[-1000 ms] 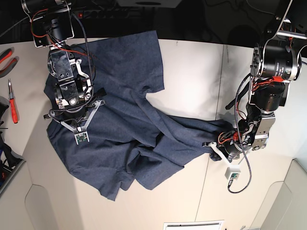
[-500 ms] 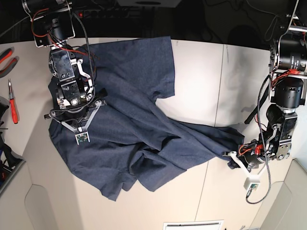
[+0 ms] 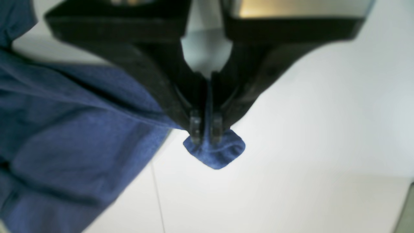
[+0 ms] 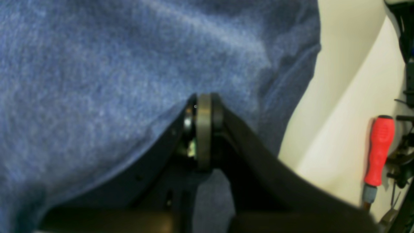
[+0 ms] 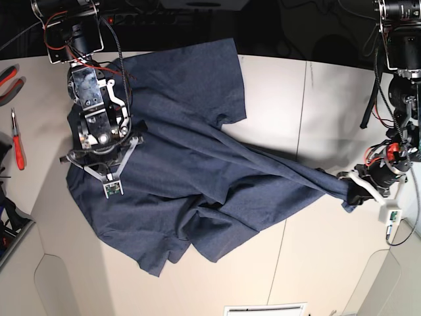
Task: Layout the t-shirt on the table in an organized manner, then fold the t-shirt properly
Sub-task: 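Drag the hem further outward with the left gripper across the table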
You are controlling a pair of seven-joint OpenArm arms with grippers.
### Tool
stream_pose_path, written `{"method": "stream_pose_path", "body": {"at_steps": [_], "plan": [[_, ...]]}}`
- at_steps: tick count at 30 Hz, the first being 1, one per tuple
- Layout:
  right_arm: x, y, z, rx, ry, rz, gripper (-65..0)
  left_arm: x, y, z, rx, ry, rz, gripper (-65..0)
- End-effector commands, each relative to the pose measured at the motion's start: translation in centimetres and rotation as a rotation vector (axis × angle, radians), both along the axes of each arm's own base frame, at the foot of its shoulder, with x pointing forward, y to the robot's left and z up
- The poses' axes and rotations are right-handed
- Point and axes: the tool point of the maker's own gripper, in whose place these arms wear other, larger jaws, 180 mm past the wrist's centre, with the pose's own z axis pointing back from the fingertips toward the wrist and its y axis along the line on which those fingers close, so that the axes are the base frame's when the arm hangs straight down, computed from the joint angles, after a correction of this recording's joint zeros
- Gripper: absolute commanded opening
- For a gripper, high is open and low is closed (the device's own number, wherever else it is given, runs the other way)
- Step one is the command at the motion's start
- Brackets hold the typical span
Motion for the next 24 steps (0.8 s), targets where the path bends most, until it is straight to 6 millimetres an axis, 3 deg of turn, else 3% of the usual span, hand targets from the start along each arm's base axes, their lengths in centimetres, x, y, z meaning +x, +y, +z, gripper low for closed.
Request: {"method": "stream_pose_path", "body": {"at_steps": [1,4,6,16,20,24], "plan": [[0.0,-0.5,0.1,0.000,0.013,-0.018,-65.0,0.4,0.7,2.9,0.002,-0.087,0.004,-65.0],[0.0,-0.5,0.1,0.000,0.013,-0.019,-65.0,-1.6,0.7,4.6,-0.045,-0.122,0.006,-65.0],[0.0,-0.5,0.1,0.001,0.013,-0.019,-65.0,-3.0,0.2,4.4,-0.084,-0.113,0.000,-65.0],[0.1,-0.5,0.2,0.000,0.012,-0.018,-65.0,-8.3,-2.0,-1.2,-0.140,0.032,-0.002,-65.0],[0.1,-0.7,0.2,-0.005,0.011,-0.019,-65.0,-8.9,-1.4,-2.2,-0.045,0.071,-0.027,-52.8],[0.1,-1.3,0.3,-0.017,0.009,-0.019,-65.0,-9.3,-0.6,-2.8,0.036,0.095,-0.027,-52.5]]}}
